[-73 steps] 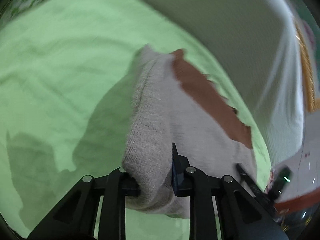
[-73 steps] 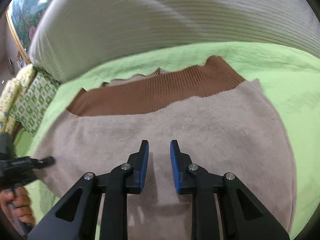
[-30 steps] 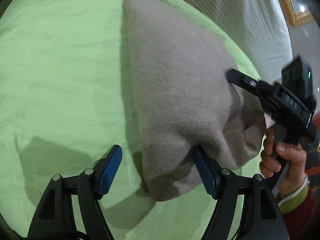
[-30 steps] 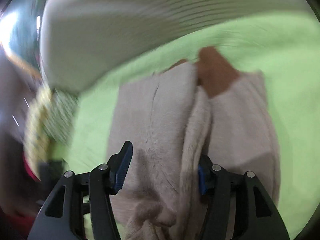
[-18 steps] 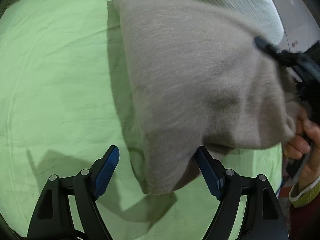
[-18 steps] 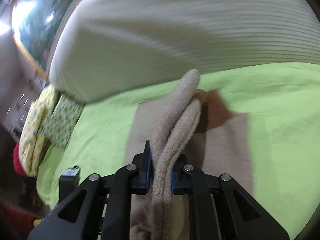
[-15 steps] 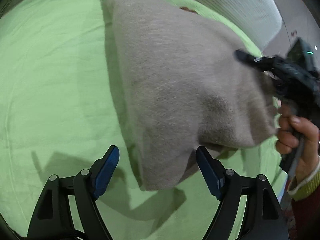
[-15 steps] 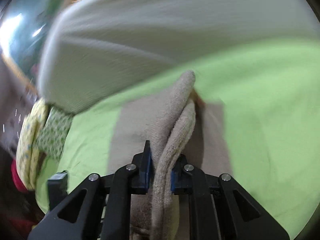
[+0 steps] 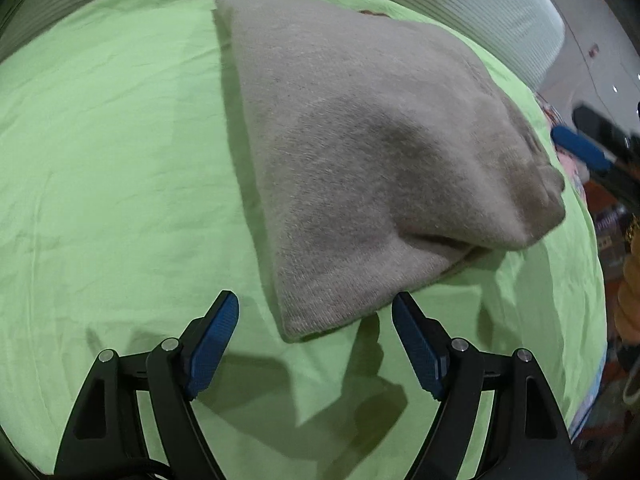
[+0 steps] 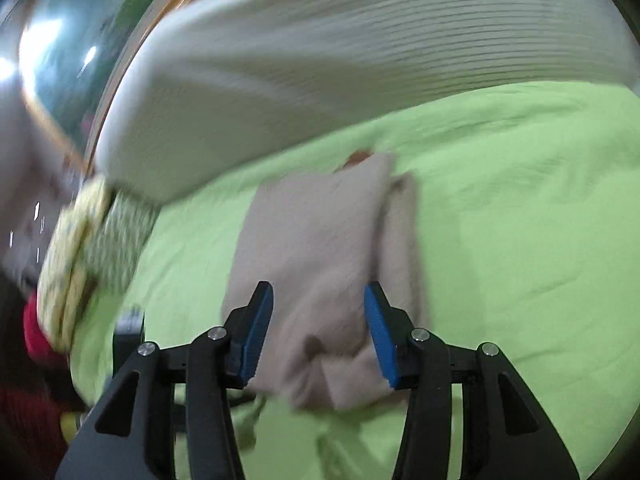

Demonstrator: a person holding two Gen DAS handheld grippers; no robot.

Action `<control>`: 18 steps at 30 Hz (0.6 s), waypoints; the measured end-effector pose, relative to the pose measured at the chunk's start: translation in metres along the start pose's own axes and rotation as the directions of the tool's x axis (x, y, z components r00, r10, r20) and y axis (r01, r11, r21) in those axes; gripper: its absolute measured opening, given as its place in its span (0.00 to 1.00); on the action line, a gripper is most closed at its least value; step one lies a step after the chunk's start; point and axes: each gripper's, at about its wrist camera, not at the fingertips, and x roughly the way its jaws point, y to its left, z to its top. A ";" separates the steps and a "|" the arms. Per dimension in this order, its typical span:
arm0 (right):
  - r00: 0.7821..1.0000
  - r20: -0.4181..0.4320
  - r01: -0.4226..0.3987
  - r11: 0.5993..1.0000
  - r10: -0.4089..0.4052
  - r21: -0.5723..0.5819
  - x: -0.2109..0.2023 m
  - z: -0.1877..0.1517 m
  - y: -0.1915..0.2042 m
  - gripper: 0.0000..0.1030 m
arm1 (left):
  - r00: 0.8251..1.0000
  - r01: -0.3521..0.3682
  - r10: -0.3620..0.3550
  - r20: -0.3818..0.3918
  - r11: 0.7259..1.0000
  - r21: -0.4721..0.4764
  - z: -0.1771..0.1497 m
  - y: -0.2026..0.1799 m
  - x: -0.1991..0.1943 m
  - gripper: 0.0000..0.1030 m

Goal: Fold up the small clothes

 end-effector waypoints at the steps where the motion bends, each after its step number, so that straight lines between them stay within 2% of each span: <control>1: 1.000 -0.028 -0.003 1.000 0.003 -0.007 0.006 -0.001 0.003 0.47 | 1.000 -0.007 0.007 0.003 1.000 -0.002 0.001 -0.001 0.002 0.77; 4: 0.993 -0.106 0.040 0.999 -0.042 -0.022 0.023 -0.003 -0.001 0.47 | 1.000 -0.023 0.023 0.009 1.000 0.001 0.002 -0.014 0.007 0.77; 10: 0.982 -0.189 0.032 0.999 -0.027 0.022 0.036 -0.006 -0.023 0.47 | 0.997 -0.074 0.073 0.020 0.996 0.054 -0.001 -0.017 0.010 0.77; 12: 0.979 -0.204 0.026 1.000 -0.024 0.010 0.035 -0.005 -0.024 0.47 | 0.997 -0.072 0.072 0.023 0.997 0.025 0.004 -0.015 0.013 0.72; 14: 0.977 -0.214 0.016 1.000 -0.015 0.002 0.036 -0.004 -0.022 0.47 | 0.997 -0.074 0.074 0.035 0.997 -0.009 0.008 -0.007 0.010 0.61; 18: 0.963 -0.265 0.046 0.998 -0.053 -0.035 0.051 -0.008 -0.016 0.47 | 0.997 -0.047 0.052 0.050 0.993 -0.109 0.010 0.009 0.003 0.46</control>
